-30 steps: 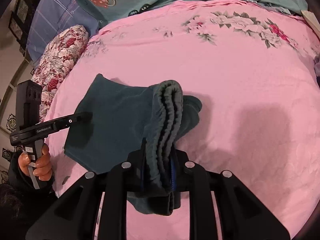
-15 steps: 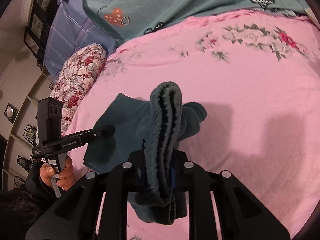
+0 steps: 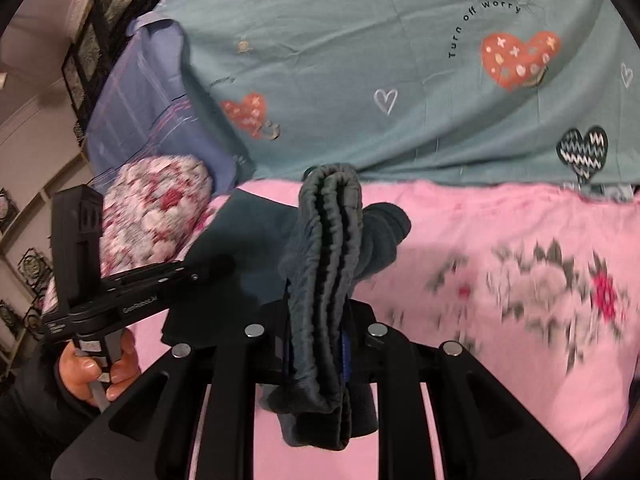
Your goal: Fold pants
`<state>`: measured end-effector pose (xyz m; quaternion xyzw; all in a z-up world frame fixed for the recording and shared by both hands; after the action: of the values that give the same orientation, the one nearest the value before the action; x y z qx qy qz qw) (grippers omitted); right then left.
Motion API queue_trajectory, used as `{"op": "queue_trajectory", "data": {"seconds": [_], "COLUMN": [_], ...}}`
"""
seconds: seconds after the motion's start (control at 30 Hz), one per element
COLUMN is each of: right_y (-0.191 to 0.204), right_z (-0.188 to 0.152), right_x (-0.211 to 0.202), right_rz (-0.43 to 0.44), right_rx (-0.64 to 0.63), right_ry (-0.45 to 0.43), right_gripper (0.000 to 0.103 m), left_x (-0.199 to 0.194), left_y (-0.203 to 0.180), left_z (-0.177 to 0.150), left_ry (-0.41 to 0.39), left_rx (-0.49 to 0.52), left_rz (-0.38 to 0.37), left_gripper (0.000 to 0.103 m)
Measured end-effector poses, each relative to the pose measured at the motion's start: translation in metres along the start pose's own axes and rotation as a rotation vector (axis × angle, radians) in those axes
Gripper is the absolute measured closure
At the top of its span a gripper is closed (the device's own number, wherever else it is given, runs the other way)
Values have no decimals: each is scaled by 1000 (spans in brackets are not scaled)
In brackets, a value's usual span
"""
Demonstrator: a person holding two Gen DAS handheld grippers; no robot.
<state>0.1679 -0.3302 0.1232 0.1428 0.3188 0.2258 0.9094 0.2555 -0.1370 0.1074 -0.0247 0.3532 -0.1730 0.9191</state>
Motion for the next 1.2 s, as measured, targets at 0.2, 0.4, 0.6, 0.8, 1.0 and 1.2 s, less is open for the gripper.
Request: {"op": "queue_trajectory", "data": {"seconds": [0.2,0.4,0.6,0.8,1.0,1.2], "right_y": [-97,-116,-62,15,82,120], "right_z": [25,-15,-76,-135,-176,-219], "right_x": [117,87,25,-52,-137,-170], "right_rz": [-369,-379,-338,-400,-393,-440], "right_rx": [61,159,121,31,20,-38], "right_ry": [37,-13,41,-13,-182,-200], "right_gripper": [46,46,43,3,1,1], "left_x": [130,100,29,-67,-171,-221], "left_y": [46,87,79,36,8,0], "left_z": [24,-19,-79,-144,-192,-240], "left_ry": [84,108,137,102,-45,-60], "left_rx": [-41,-116,-95,-12,-8,-3], "left_rz": [192,218,237,224,274,298], "left_gripper": [21,14,9,4,2,2]}}
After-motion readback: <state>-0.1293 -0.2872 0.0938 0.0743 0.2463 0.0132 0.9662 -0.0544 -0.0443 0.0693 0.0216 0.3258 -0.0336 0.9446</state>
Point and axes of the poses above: each gripper's, at about its wrist camera, not at the fingertips, and x roughly the way its jaws point, y to its left, z to its top, the point moved 3 cm from there along x, roughly the way its jaws point, and after that the axes turned 9 degrees about z, right-handed, at the moved point
